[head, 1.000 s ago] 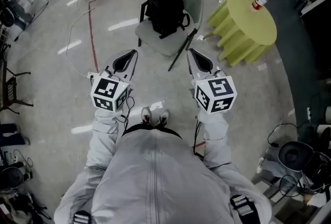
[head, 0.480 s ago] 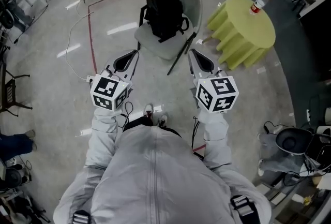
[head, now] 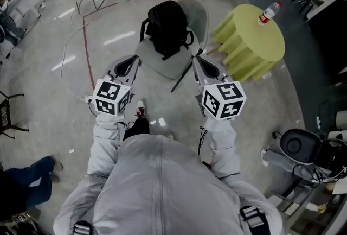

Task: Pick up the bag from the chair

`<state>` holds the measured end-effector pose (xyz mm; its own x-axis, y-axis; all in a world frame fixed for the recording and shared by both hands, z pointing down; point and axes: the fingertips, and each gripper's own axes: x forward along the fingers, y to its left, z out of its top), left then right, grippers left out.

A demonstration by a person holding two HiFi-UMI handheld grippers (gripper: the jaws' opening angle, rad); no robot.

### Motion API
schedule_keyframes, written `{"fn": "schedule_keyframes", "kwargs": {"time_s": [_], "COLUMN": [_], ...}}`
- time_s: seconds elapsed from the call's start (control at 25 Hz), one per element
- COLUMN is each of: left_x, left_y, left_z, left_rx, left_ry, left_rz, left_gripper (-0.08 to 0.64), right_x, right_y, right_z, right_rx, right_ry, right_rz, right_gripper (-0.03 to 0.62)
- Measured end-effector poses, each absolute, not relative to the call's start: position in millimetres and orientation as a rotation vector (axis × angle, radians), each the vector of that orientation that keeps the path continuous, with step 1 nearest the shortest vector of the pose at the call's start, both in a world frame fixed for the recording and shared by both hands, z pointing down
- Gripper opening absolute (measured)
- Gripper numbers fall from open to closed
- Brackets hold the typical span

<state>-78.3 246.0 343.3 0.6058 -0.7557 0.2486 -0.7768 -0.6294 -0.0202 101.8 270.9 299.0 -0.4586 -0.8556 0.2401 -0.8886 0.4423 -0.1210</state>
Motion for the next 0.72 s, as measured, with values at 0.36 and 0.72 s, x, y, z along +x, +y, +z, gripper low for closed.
{"fn": "schedule_keyframes", "kwargs": {"time_s": [0.36, 0.72], "left_x": [-102, -106], "left_y": [107, 13], "left_z": [347, 370], "left_rx": [2.765, 2.768], "left_ry": [-1.233, -1.083], "left_rz": [0.384, 0.441], "left_gripper": [0.006, 0.006], "right_x": [69, 62], "right_y": [142, 46], "right_z": [304, 321], "right_rx": [1.61, 1.691], "right_ry": [-2.487, -2.389], "right_rz": [0.358, 0.426], "right_gripper": [0.011, 0.011]}}
